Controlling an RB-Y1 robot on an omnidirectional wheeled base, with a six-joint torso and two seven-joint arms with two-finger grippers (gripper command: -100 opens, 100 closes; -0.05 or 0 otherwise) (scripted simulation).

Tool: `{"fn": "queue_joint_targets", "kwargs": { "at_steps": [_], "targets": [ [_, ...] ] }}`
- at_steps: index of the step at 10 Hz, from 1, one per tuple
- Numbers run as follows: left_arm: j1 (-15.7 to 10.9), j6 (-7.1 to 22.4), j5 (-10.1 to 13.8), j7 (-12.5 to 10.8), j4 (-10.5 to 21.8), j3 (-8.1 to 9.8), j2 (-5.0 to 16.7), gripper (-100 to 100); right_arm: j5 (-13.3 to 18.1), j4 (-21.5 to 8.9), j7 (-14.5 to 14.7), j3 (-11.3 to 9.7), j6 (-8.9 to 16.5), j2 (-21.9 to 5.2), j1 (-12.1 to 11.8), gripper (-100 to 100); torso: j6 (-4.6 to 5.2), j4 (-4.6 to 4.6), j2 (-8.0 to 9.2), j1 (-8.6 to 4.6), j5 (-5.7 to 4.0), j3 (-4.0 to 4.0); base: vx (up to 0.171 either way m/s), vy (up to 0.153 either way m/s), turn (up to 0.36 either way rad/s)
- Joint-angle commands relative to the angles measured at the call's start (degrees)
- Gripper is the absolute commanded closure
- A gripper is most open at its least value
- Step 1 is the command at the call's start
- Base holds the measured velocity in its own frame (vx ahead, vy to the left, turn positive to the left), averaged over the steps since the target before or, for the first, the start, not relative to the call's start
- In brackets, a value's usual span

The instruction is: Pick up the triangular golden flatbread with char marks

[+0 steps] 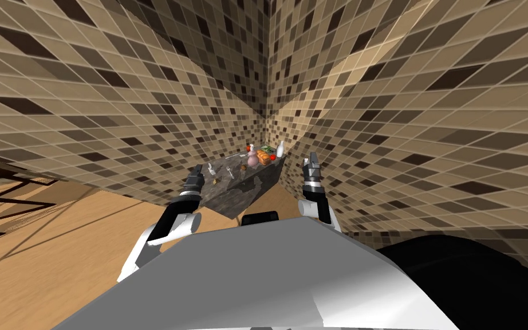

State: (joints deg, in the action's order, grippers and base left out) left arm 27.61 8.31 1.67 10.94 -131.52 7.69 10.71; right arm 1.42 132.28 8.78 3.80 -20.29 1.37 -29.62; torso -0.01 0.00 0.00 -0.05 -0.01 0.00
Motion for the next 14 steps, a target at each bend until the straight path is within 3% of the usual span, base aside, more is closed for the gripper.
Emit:
{"fn": "queue_joint_targets", "kwargs": {
  "at_steps": [1,11,13,14],
  "targets": [
    [-0.6,2.86,0.27,-0.03,-0.07,0.99,0.34,-100,0.0,0.0,0.0,0.0,0.0,0.0,0.0,0,0.0,0.0,0.0,0.0,0.0,0.0,0.001,-0.021,-0.047],
    [-3.14,18.93,1.08,0.05,-0.04,4.25,0.62,-100,0.0,0.0,0.0,0.0,0.0,0.0,0.0,0,-0.01,0.0,-0.02,0.03,0.01,-0.01,0.004,-0.013,-0.037],
    [-3.14,20.71,1.08,0.05,-0.04,4.25,0.62,-100,0.0,0.0,0.0,0.0,0.0,0.0,0.0,0,-0.01,-0.01,-0.02,0.03,0.01,-0.01,0.003,-0.003,-0.015],
    [-3.94,23.02,1.34,0.04,0.2,5.11,0.63,-100,0.0,0.0,0.0,0.0,0.0,0.0,0.0,0,-0.01,0.0,-0.01,0.05,0.01,-0.01,0.006,-0.006,-0.068]
  ]
}}
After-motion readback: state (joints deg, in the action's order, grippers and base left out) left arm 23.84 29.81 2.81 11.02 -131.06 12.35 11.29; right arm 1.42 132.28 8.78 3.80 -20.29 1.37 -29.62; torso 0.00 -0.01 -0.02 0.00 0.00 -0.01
